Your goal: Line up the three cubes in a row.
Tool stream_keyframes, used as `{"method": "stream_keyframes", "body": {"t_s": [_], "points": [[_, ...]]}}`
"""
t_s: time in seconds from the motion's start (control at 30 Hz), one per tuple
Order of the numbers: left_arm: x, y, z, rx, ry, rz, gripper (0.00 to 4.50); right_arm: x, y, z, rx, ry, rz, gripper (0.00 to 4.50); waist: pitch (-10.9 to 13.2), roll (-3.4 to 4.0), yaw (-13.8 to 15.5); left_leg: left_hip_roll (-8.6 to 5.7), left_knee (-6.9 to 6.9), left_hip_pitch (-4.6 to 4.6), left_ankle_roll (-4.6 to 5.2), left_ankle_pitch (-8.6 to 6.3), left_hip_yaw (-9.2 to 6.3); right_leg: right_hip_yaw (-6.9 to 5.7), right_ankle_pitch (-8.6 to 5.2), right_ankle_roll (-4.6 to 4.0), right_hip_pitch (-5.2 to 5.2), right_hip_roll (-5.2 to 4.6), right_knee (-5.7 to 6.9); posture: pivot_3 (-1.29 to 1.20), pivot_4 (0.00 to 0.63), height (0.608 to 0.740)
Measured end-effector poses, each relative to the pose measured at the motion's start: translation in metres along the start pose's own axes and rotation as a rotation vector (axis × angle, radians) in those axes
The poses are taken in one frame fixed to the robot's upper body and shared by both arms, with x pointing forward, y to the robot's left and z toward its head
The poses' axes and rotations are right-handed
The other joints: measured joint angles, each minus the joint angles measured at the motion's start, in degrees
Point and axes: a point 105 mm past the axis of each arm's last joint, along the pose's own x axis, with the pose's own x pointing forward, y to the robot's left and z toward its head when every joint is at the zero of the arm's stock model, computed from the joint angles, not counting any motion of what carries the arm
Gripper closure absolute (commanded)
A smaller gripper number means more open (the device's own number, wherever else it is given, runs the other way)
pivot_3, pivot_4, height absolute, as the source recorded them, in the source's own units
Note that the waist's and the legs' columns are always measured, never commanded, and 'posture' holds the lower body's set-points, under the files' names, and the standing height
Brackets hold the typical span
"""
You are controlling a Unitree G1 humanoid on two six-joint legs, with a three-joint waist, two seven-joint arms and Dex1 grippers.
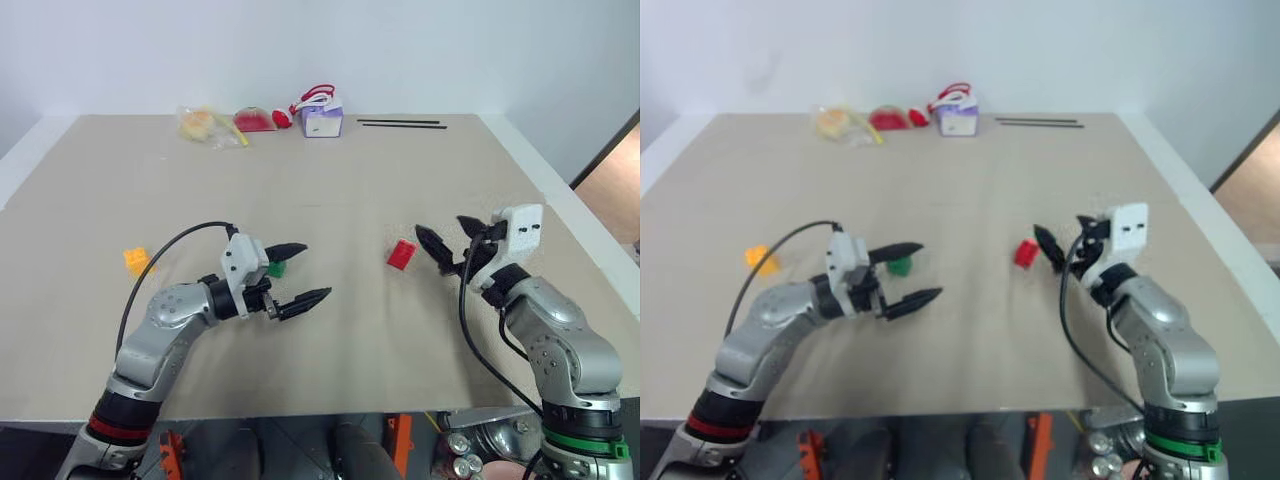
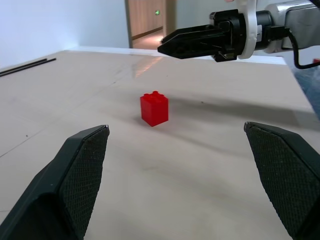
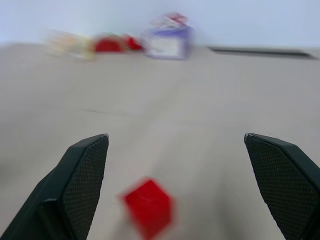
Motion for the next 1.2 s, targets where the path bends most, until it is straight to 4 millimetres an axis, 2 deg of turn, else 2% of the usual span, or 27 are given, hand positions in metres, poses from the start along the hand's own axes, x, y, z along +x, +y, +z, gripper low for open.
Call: {"method": "stream_keyframes", "body": {"t_s": [0.07,0.2,0.33,0.57,0.83,1.2], "points": [[0.007,-0.001,0.003,-0.007,-0.015,0.005,0.02,0.004,0.007,-0.011,0.059,0.026,-0.044,0.0,0.0,0.01,-0.1,0.02,-0.03,0.01,0.01,0.0,0.0,0.01,0.0,-0.01,-0.03,0.03,0.0,0.0,0.15,0.74],[0.017,-0.005,0.014,0.001,-0.042,-0.005,0.02,0.012,0.044,-0.022,0.115,0.065,0.037,0.0,0.0,0.07,-0.1,0.0,0.02,0.02,0.01,0.0,0.0,0.02,0.03,0.02,0.01,0.02,0.01,0.0,0.15,0.74],[0.019,-0.005,0.014,-0.009,-0.039,0.003,0.02,0.015,0.039,-0.017,0.116,0.048,-0.017,0.0,0.0,0.07,0.0,-0.04,0.2,-0.01,0.01,0.0,0.02,0.04,0.03,0.02,0.07,-0.01,0.0,0.0,0.15,0.74],[0.02,-0.004,0.016,-0.001,-0.041,0.018,0.02,0.019,0.032,-0.036,0.162,0.105,-0.22,0.0,0.0,0.08,-0.1,0.0,0.17,-0.01,0.02,0.0,0.02,0.06,0.05,-0.02,0.01,0.04,0.01,0.0,0.15,0.74],[0.021,-0.005,0.017,0.004,-0.036,0.017,0.02,0.026,0.048,-0.047,0.156,0.145,-0.261,0.0,0.0,0.08,-0.1,-0.01,0.14,-0.01,0.02,0.01,0.02,0.06,0.05,-0.02,0.01,0.03,0.01,0.0,0.15,0.74],[0.021,-0.006,0.017,0.005,-0.038,0.017,0.02,0.035,0.05,-0.062,0.138,0.214,-0.337,0.0,0.0,0.08,-0.1,0.0,0.06,-0.01,0.01,0.0,0.02,0.06,-0.05,-0.16,-0.02,0.03,0.01,0.0,0.15,0.74]]}}
